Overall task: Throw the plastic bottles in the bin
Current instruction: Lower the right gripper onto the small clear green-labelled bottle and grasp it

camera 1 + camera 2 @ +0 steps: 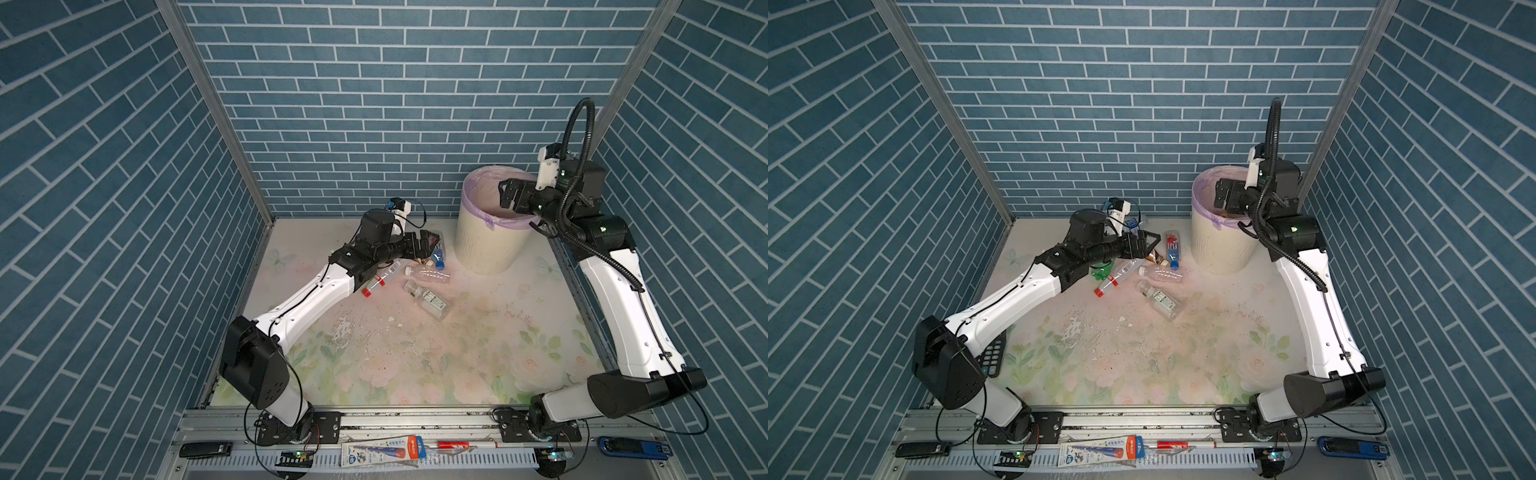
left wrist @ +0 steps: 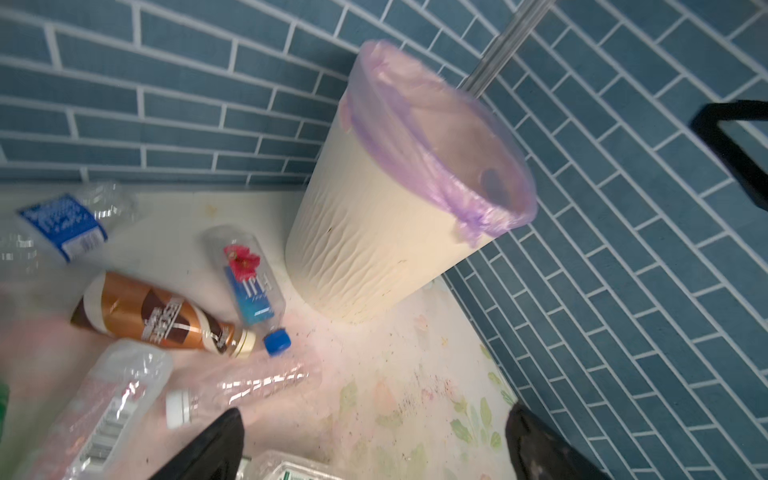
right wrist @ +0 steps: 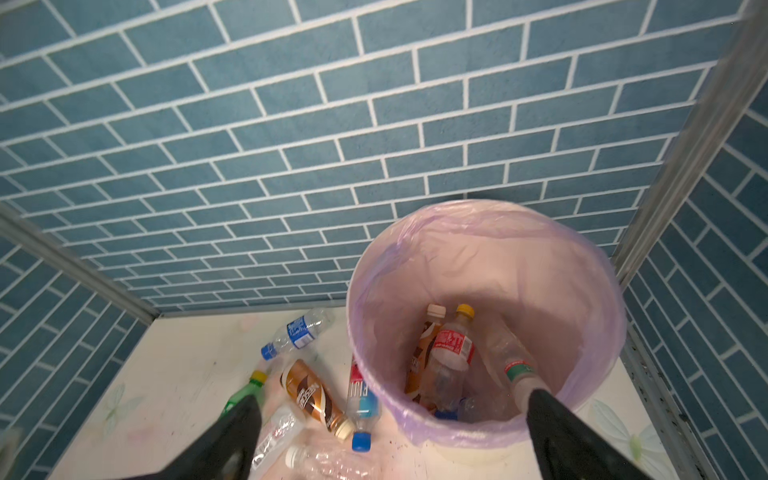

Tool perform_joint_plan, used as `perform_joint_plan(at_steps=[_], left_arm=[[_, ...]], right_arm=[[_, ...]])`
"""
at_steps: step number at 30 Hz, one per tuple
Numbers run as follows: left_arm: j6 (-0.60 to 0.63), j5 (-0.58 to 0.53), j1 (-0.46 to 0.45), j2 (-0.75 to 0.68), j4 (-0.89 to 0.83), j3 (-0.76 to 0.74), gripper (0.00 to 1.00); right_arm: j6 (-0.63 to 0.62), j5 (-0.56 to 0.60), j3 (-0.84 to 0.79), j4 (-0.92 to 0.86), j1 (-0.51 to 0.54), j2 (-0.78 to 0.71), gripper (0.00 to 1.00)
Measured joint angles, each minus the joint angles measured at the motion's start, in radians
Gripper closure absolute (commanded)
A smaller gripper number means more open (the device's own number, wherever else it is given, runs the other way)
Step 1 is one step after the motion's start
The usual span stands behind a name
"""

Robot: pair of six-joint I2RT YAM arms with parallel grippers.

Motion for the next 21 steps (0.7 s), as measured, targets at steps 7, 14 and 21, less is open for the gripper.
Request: perform_joint_plan(at_steps=[7,14,21], left_arm=[[-0.171,-0.014,0.012,-0.011,0.113,-0.188,0.01],[-0.279,-0.034,0.037,-0.069,0.196,-0.383,0.01],[-0.333,-0.045,0.064,-0.152,0.248,-0.475,0.01]], right_arm=[[-0.046,-0.043,-0.282,0.002,0.098,-0.072,0.01],[-0.051,-0.077,-0.471,0.068,0.196,-0.023,0.01],[-0.051,-0.097,-0.533,0.182,0.267,0.124,0.01]])
